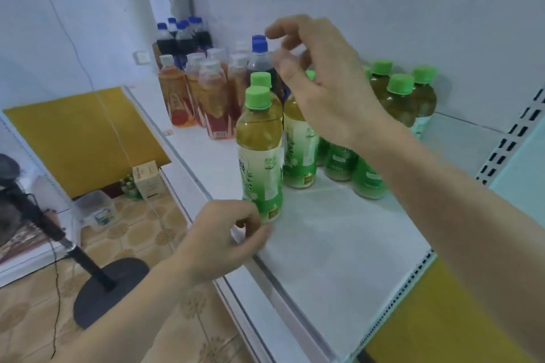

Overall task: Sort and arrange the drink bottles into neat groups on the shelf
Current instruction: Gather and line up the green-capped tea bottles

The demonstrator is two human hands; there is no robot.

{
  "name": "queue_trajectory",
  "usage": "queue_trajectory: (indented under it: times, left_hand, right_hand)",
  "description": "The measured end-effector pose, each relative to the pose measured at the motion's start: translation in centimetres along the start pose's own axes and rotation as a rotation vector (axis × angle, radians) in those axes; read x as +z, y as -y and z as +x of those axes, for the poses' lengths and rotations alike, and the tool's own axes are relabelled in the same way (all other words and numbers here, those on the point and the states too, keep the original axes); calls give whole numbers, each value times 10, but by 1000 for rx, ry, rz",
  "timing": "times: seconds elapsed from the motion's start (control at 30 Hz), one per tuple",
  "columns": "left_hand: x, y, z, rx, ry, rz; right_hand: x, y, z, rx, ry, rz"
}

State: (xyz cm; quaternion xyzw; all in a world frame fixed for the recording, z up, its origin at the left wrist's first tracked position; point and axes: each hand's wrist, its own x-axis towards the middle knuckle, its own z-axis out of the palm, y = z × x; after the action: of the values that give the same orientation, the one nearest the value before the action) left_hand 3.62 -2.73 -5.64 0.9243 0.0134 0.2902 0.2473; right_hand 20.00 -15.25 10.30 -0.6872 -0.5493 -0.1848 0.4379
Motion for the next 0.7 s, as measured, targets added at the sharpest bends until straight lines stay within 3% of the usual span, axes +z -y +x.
queue_trajectory:
  times: [0.07, 0.13, 0.33, 0.43, 0.53, 0.7]
  left_hand:
    - [-7, 10, 1, -67, -247, -66]
    - [-5, 13, 9, -135, -357, -134]
    - [12, 20, 34, -189, -278, -274]
    - [11, 25, 36, -140, -248, -330]
    - [3, 43, 31, -124, -264, -348]
    - [-15, 75, 37, -167, -290, -368]
  right_hand:
    - [-1, 4, 17, 50, 60, -45]
    - [0, 6, 24, 71, 143, -58]
    - [11, -2, 53, 107, 190, -228]
    - [13, -6, 74, 26, 479, -530]
    - [17, 1, 87, 106, 680, -481]
    - [15, -4, 89, 162, 650, -373]
